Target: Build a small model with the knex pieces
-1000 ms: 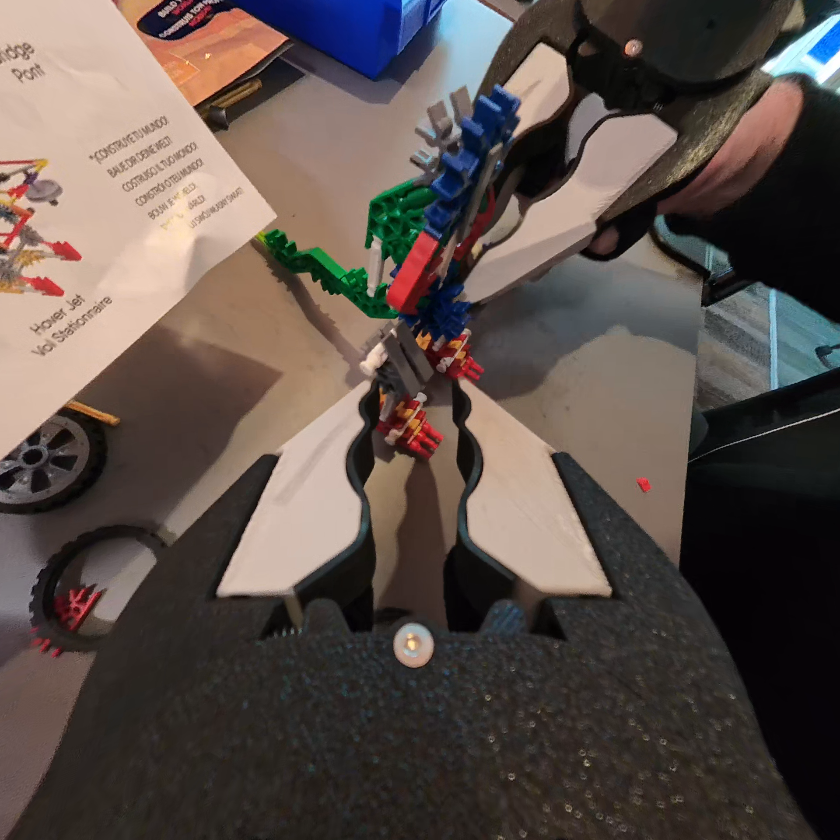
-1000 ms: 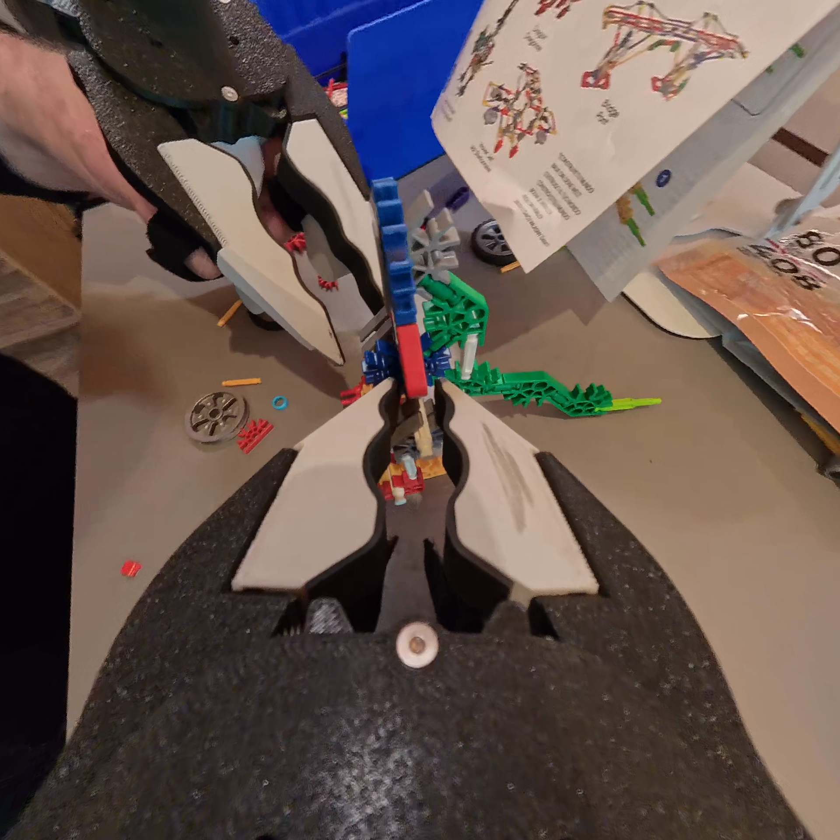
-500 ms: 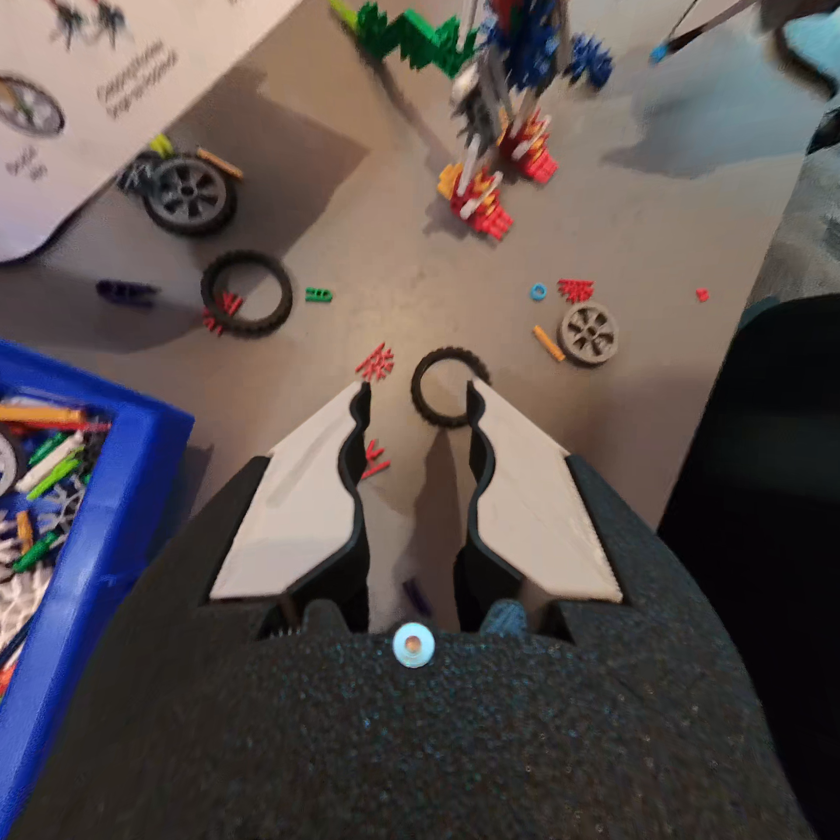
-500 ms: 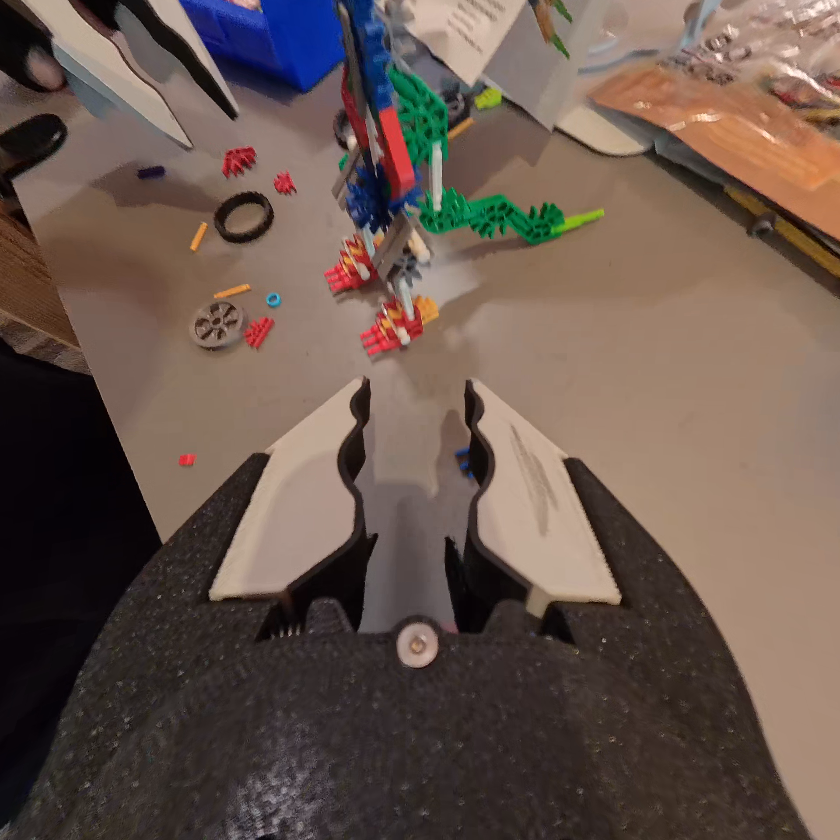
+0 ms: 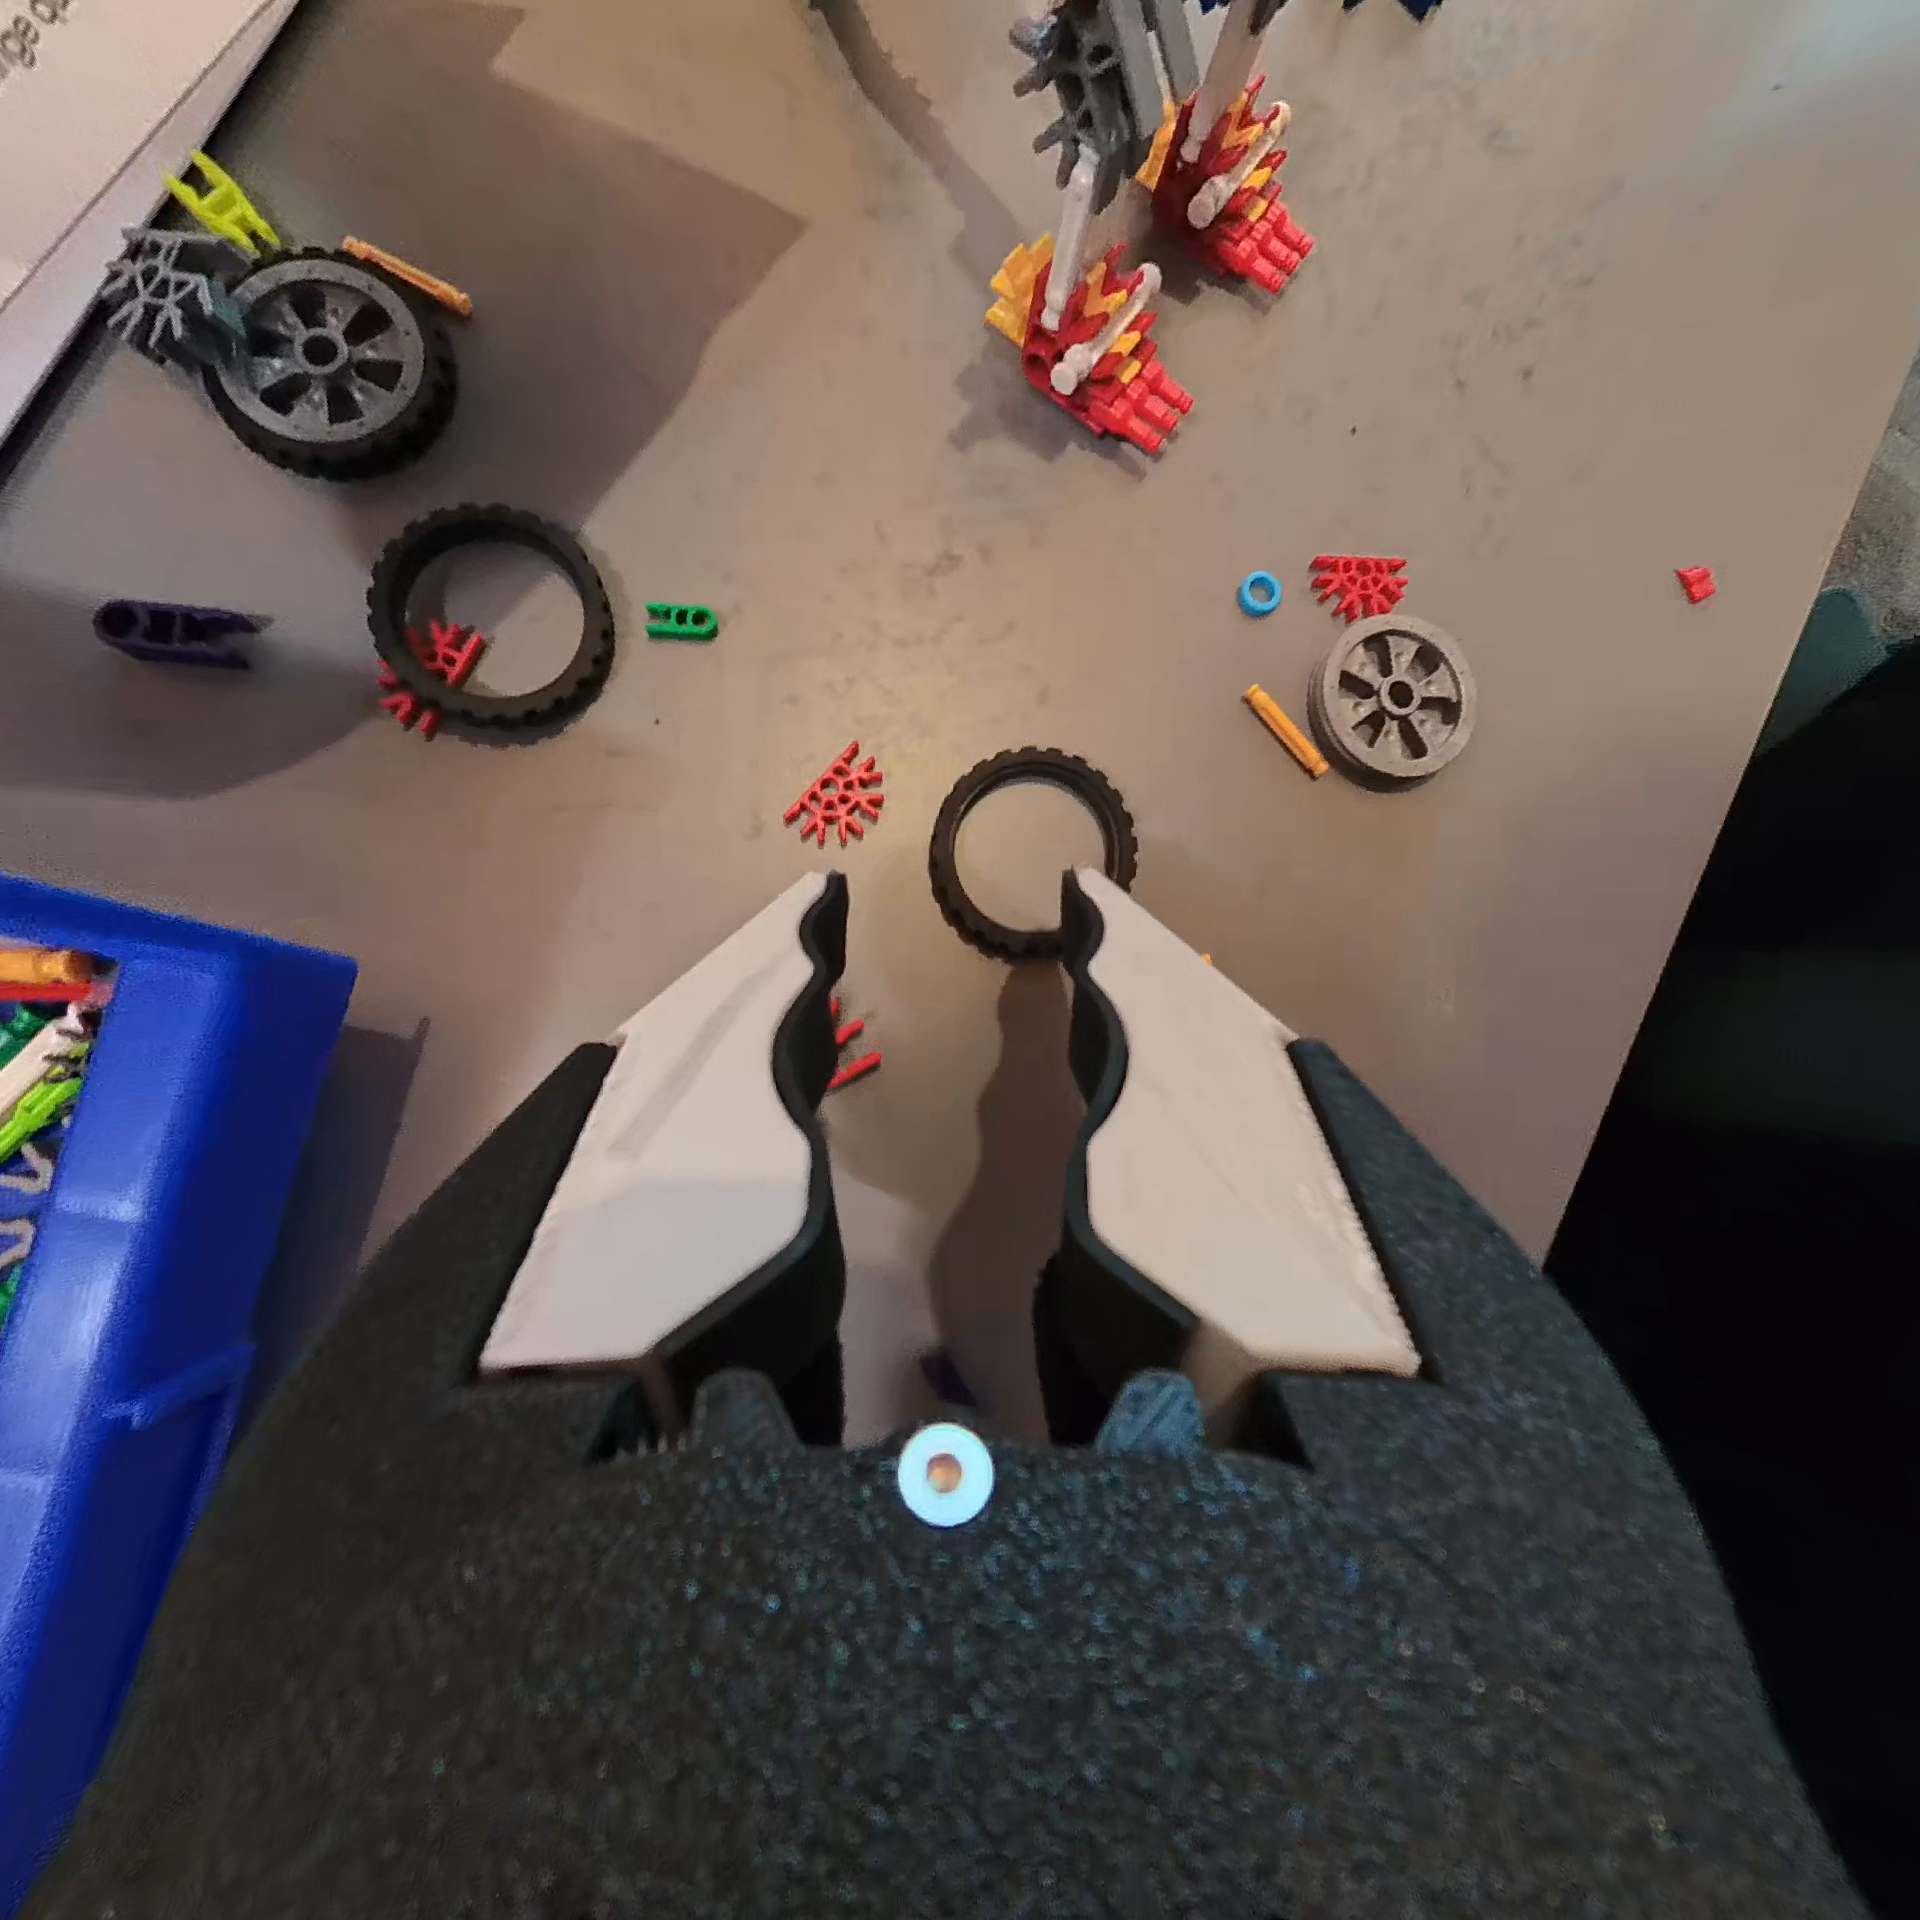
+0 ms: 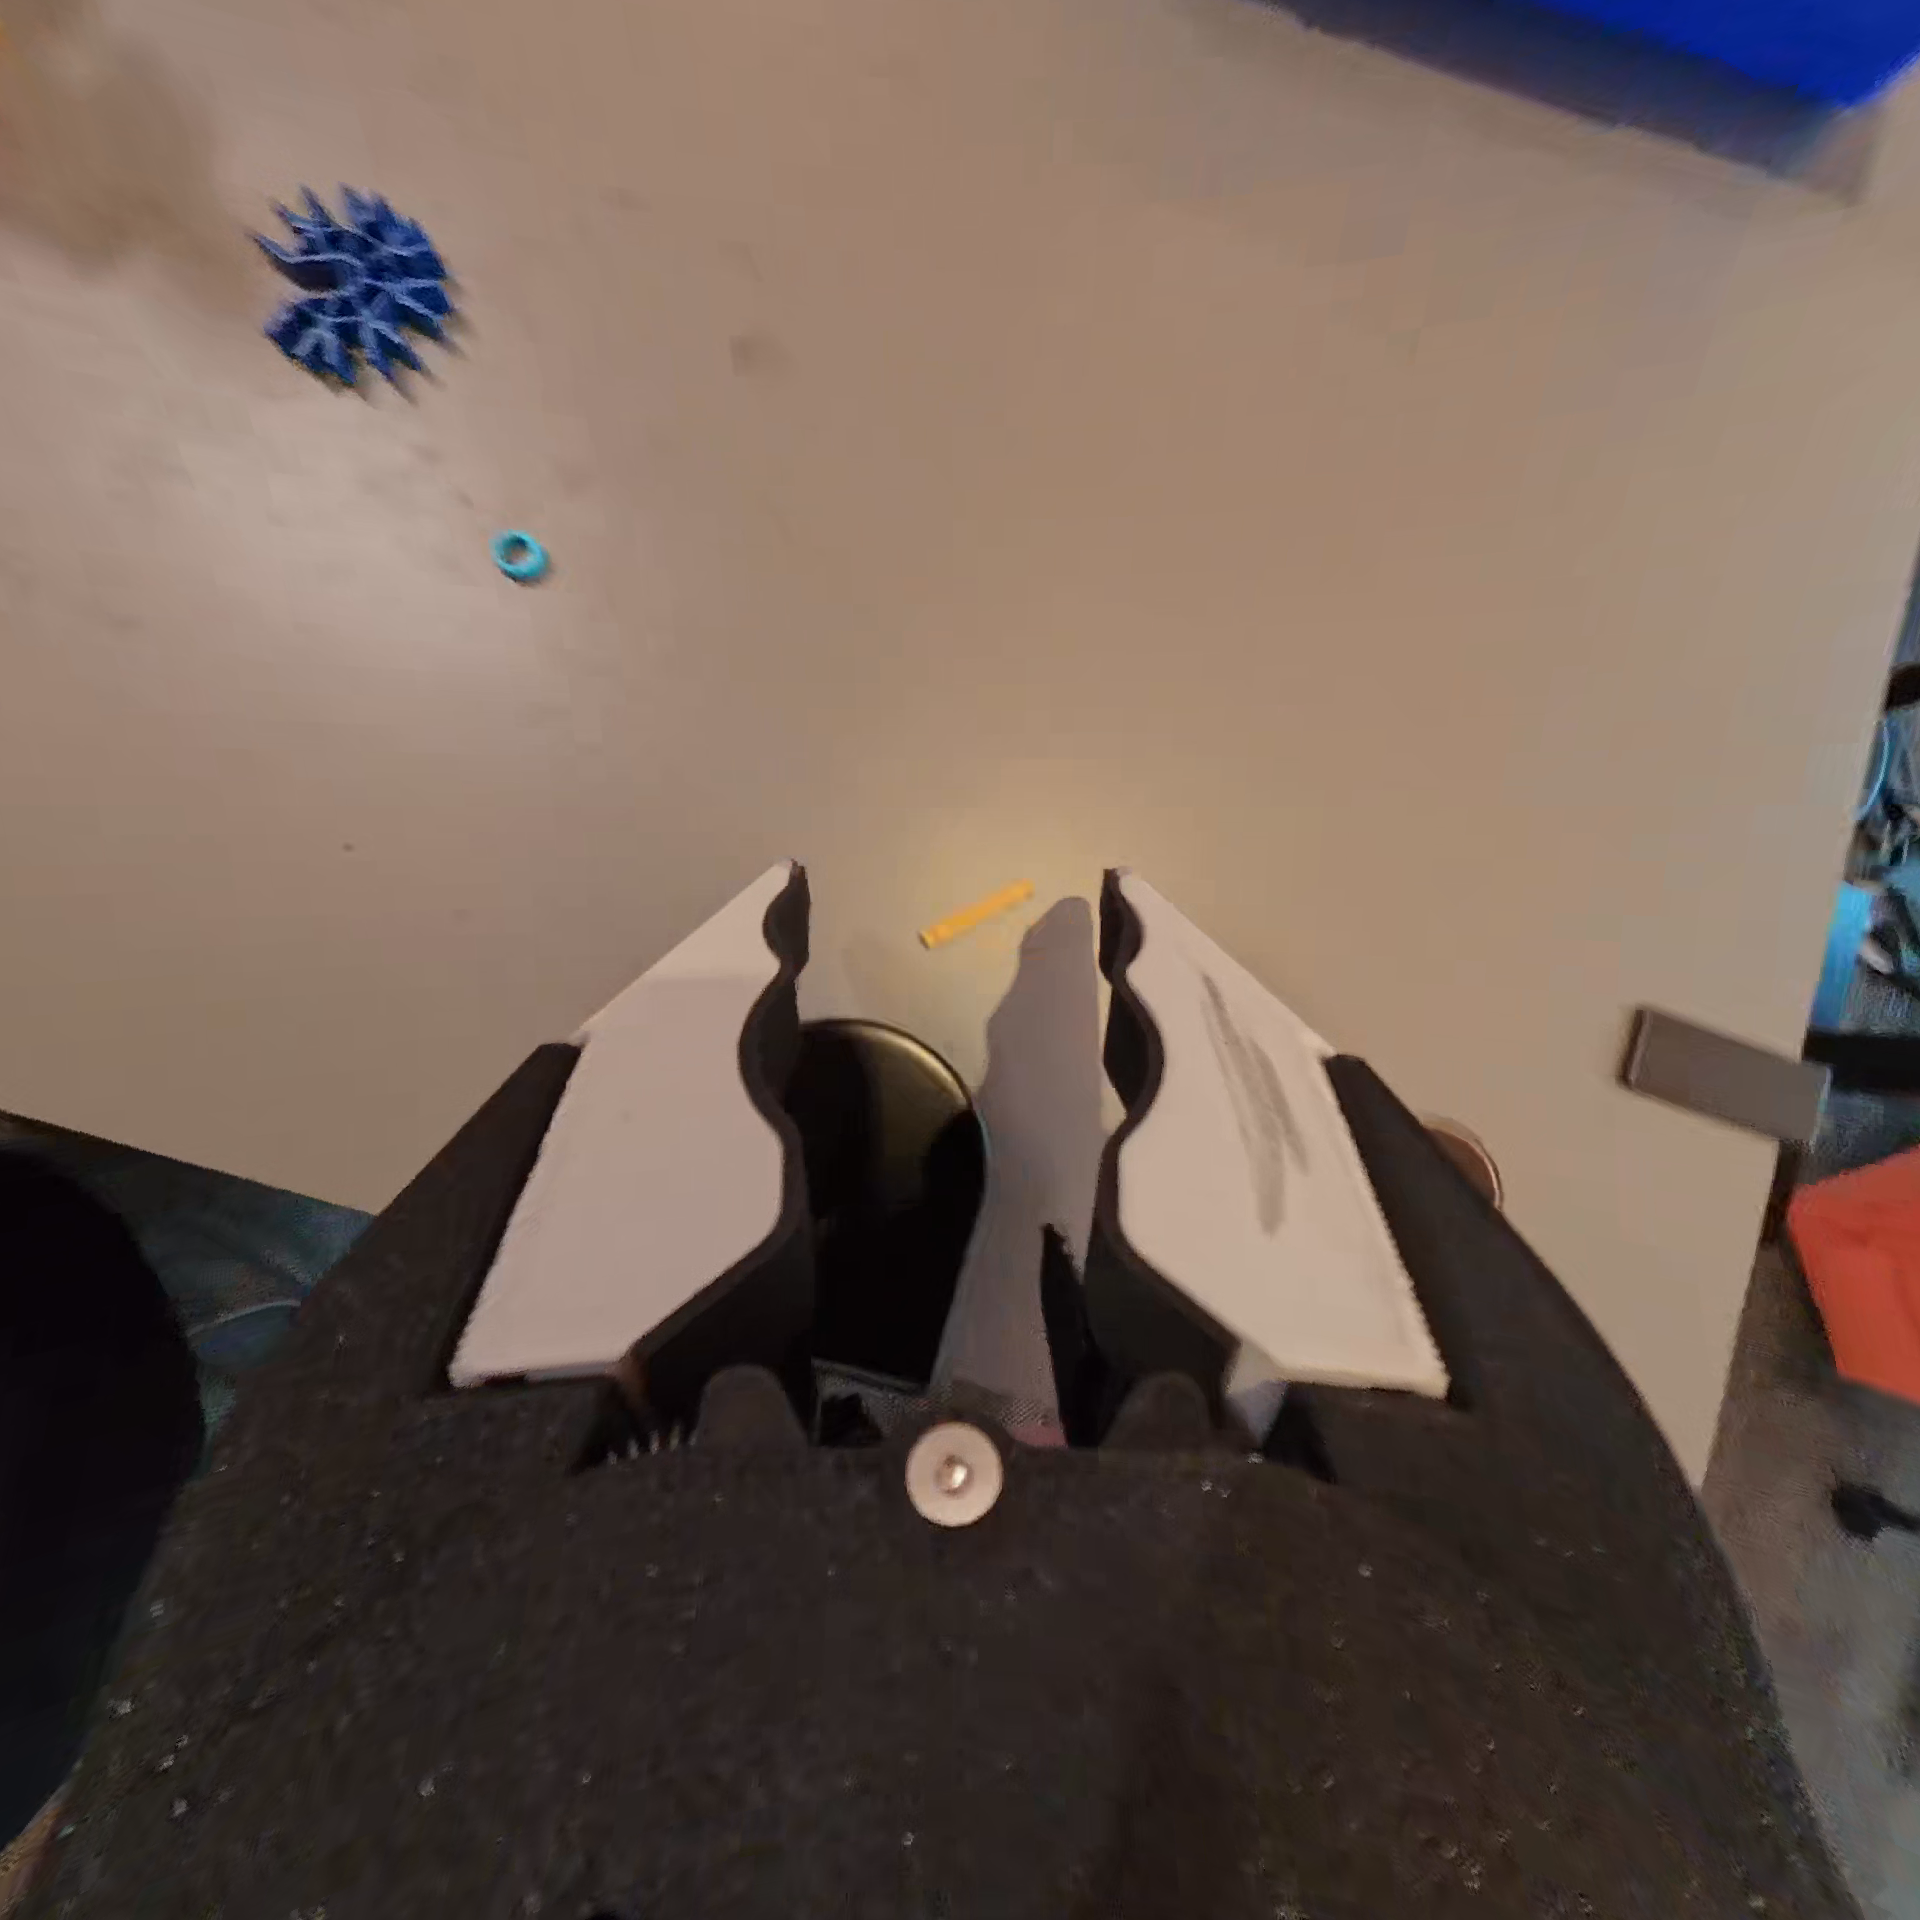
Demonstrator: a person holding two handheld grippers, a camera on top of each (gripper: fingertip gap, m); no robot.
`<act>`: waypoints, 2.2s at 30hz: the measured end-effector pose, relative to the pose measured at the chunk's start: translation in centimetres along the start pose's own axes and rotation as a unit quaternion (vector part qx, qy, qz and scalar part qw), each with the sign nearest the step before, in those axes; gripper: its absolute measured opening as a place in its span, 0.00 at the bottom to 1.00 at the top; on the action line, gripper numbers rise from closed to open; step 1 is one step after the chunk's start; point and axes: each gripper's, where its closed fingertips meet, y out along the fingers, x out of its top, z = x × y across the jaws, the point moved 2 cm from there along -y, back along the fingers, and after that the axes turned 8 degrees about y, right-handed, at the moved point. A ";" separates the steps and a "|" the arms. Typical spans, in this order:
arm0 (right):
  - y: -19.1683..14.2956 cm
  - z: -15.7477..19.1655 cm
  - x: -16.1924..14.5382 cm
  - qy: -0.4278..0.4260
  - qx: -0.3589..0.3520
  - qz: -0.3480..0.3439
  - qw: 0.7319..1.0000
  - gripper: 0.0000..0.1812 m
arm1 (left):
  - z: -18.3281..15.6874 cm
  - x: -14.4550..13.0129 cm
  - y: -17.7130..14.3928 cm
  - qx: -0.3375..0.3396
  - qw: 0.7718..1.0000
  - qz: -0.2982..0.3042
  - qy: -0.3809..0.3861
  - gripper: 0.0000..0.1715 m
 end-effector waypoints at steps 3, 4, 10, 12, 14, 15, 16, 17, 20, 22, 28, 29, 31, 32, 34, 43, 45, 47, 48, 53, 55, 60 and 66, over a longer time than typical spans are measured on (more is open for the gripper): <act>0.2 -0.8 -0.9 0.039 -0.005 0.008 0.999 0.29 | 0.0 0.3 0.4 -0.002 1.000 0.004 0.007 0.23; 0.4 -0.7 -1.2 0.041 -0.004 0.014 0.999 0.27 | 0.0 0.3 0.6 -0.002 1.000 0.006 0.009 0.23; 1.4 -0.2 -0.7 0.039 0.005 0.008 0.999 0.09 | 0.2 0.8 0.9 0.002 1.000 -0.001 0.006 0.22; 1.9 1.1 -0.1 0.035 0.030 -0.005 0.999 0.01 | 0.2 0.9 0.9 0.004 1.000 -0.003 0.005 0.22; 2.6 2.5 0.7 0.027 0.050 -0.012 0.998 0.01 | 0.3 1.0 0.8 0.010 1.000 -0.005 0.003 0.22; 3.0 3.3 1.2 0.021 0.058 -0.014 0.998 0.01 | 0.5 1.0 0.8 0.015 1.000 -0.007 0.000 0.22; 3.4 4.2 1.7 0.015 0.071 -0.014 0.997 0.01 | 0.7 1.0 0.7 0.020 1.000 -0.008 -0.004 0.22; 3.8 5.1 2.2 0.007 0.084 -0.014 0.996 0.01 | 1.0 1.0 0.5 0.027 1.000 -0.009 -0.008 0.22; 5.1 8.1 3.8 -0.023 0.119 -0.015 0.992 0.01 | 1.9 1.1 -0.2 0.051 0.998 -0.012 -0.019 0.22; 5.9 10.2 4.8 -0.046 0.140 -0.015 0.989 0.01 | 2.3 1.3 -0.6 0.057 0.998 -0.018 -0.021 0.22; 7.0 14.4 6.3 -0.090 0.188 -0.010 0.978 0.02 | 2.8 1.6 -2.2 0.077 0.996 -0.030 -0.021 0.22; 7.0 14.6 6.5 -0.092 0.191 -0.013 0.977 0.06 | 3.0 1.5 -2.6 0.082 0.996 -0.032 -0.022 0.22; 6.6 14.8 7.1 -0.089 0.201 -0.027 0.975 0.11 | 3.4 1.4 -3.4 0.093 0.995 -0.037 -0.027 0.22; 6.4 14.8 7.5 -0.085 0.206 -0.036 0.974 0.11 | 3.7 1.4 -3.8 0.097 0.994 -0.041 -0.030 0.22; 6.2 14.4 8.2 -0.078 0.207 -0.047 0.974 0.11 | 4.2 1.3 -4.6 0.106 0.993 -0.047 -0.035 0.21; 7.4 12.7 9.5 -0.053 0.205 -0.066 0.975 0.15 | 6.5 1.0 -6.9 0.137 0.988 -0.058 -0.039 0.21; 7.7 12.3 9.5 -0.040 0.209 -0.068 0.975 0.15 | 7.0 0.9 -7.6 0.146 0.987 -0.059 -0.039 0.20; 8.0 12.1 9.7 -0.027 0.219 -0.071 0.973 0.16 | 7.5 0.9 -8.4 0.154 0.985 -0.063 -0.040 0.19; 8.1 12.0 9.8 -0.020 0.223 -0.071 0.972 0.16 | 7.7 0.9 -8.7 0.154 0.985 -0.065 -0.042 0.18; 8.5 11.7 10.2 -0.019 0.225 -0.072 0.972 0.16 | 9.4 0.3 -10.8 0.189 0.980 -0.054 -0.038 0.18; 8.6 11.6 10.4 -0.018 0.228 -0.072 0.971 0.16 | 10.8 -0.3 -12.1 0.212 0.976 -0.037 -0.034 0.18; 8.8 11.8 10.3 -0.022 0.241 -0.059 0.969 0.16 | 15.0 -2.3 -16.0 0.262 0.964 0.012 -0.038 0.18; 9.3 12.2 10.0 -0.035 0.247 -0.038 0.968 0.16 | 20.3 -4.1 -16.7 0.254 0.963 0.083 -0.035 0.18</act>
